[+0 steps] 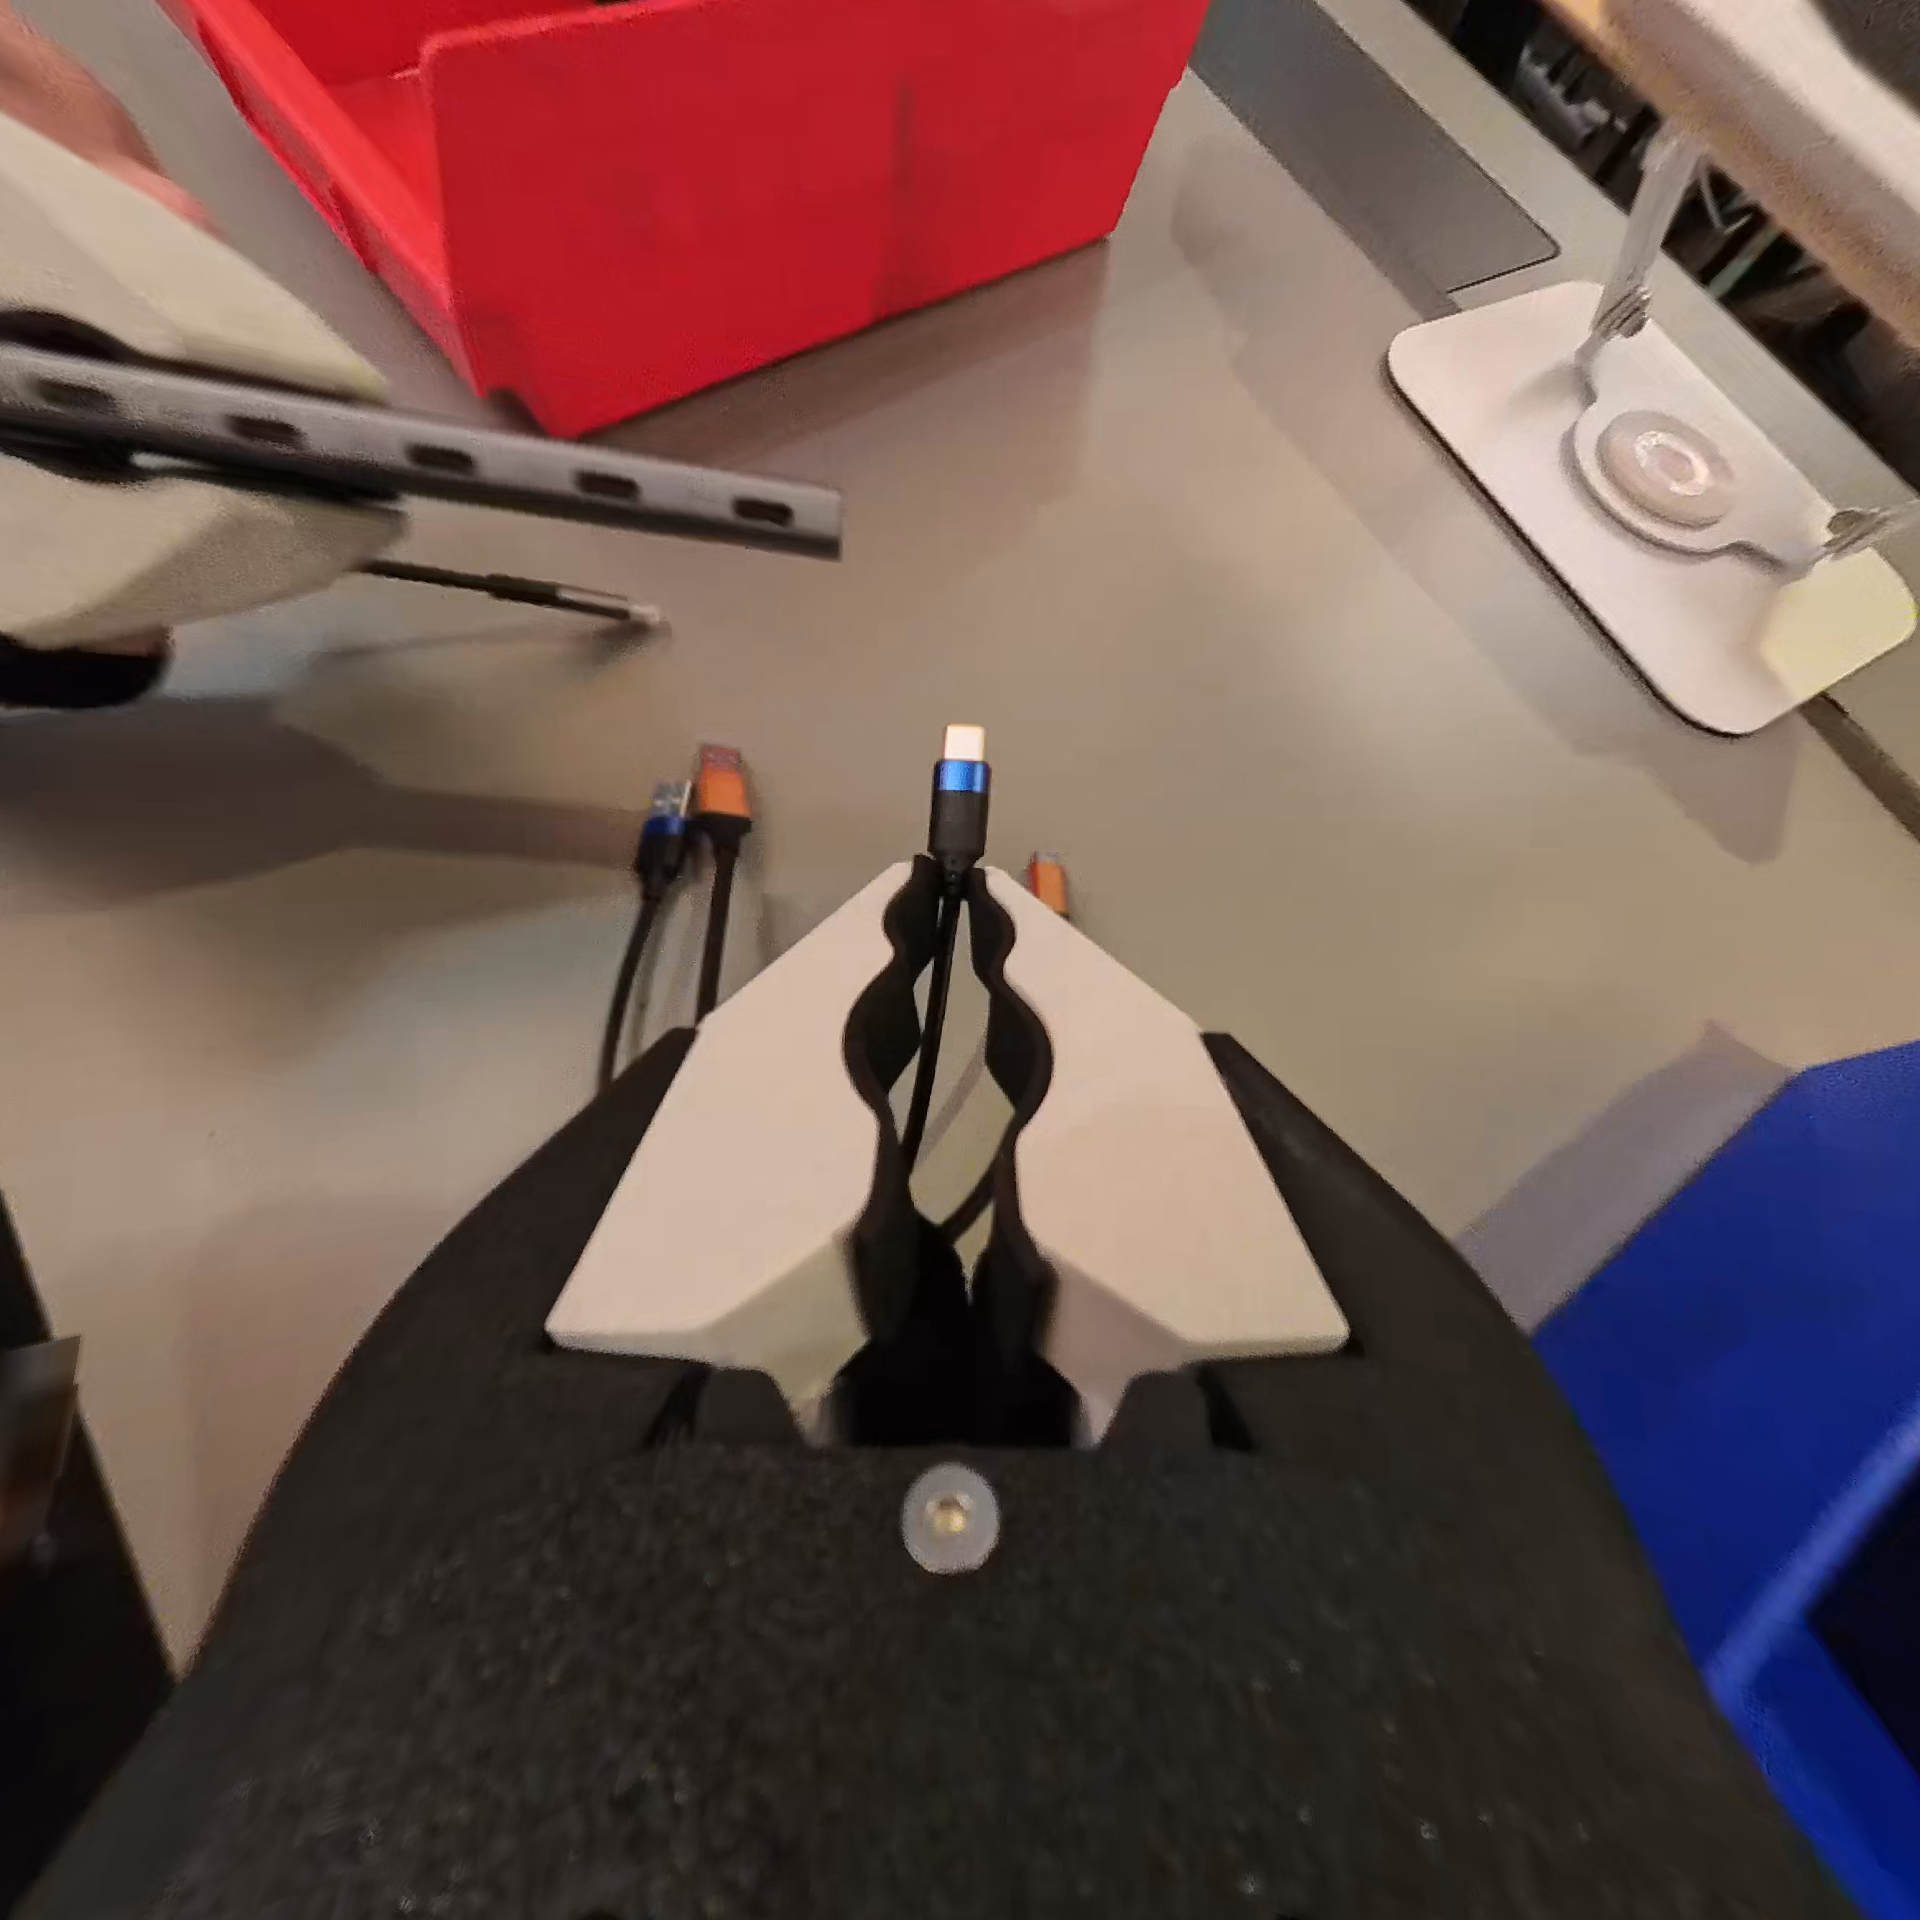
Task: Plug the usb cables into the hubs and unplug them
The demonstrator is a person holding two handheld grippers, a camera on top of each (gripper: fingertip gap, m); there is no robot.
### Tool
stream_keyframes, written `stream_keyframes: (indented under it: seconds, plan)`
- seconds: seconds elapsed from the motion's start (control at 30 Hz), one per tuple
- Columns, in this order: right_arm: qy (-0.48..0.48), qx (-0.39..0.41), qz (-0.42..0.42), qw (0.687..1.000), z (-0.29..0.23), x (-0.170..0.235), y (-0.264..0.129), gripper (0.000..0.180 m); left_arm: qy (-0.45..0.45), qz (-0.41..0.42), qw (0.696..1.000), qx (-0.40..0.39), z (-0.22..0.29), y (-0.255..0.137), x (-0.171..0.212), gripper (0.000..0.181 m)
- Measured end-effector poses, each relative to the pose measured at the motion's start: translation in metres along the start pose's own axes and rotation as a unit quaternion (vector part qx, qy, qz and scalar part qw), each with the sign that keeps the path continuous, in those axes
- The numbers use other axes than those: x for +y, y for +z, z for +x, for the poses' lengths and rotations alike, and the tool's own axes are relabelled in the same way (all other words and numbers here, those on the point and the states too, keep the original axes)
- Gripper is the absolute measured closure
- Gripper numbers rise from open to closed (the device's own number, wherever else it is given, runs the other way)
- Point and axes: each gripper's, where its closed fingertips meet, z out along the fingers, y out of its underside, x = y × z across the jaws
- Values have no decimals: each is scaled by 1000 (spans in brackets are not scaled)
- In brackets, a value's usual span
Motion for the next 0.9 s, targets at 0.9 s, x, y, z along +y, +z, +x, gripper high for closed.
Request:
stream_keyframes:
  seconds: [0.9]
  plan:
    - [-23, -130, -55, 990, -56, 0, -16, 175, 212, -78, 974, -8, 31, 36, 12, 171]
